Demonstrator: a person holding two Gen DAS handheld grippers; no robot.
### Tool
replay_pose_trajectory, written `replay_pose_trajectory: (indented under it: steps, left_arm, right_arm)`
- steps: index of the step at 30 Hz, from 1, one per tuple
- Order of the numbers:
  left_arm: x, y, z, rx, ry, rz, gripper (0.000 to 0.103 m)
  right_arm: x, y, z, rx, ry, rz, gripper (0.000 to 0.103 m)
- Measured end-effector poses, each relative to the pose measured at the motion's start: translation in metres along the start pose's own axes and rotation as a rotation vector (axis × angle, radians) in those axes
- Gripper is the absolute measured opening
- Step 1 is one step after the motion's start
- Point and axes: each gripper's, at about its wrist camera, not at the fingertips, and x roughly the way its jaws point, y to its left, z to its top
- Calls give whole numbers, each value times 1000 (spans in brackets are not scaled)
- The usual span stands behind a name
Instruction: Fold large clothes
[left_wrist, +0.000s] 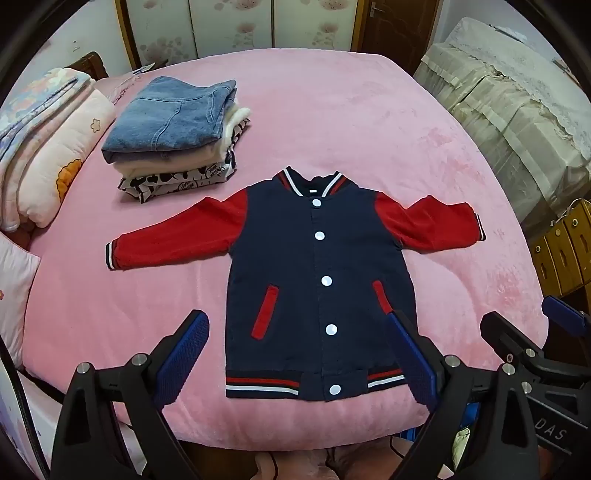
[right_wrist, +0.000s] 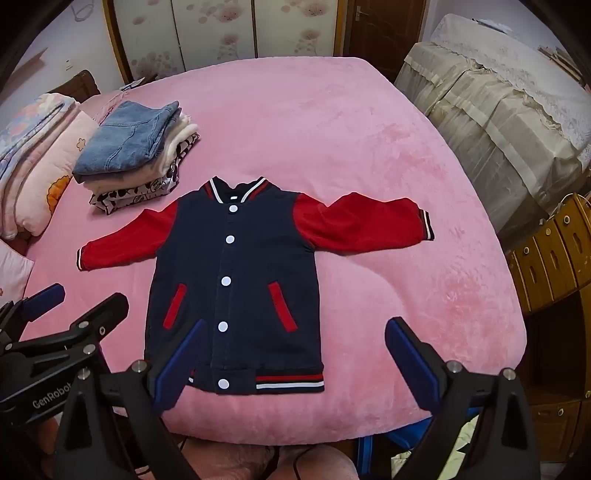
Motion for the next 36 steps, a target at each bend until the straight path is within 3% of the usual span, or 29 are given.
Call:
replay_pose_trajectory:
  steps: [6, 36]
  left_arm:
    - [10, -3, 9, 10, 37, -11, 92]
    - [3, 1, 10, 47, 10, -14, 92]
  right_arm:
    - [3, -4, 5, 8, 10, 14, 97]
    - [-2, 8, -1, 28, -5, -27, 96]
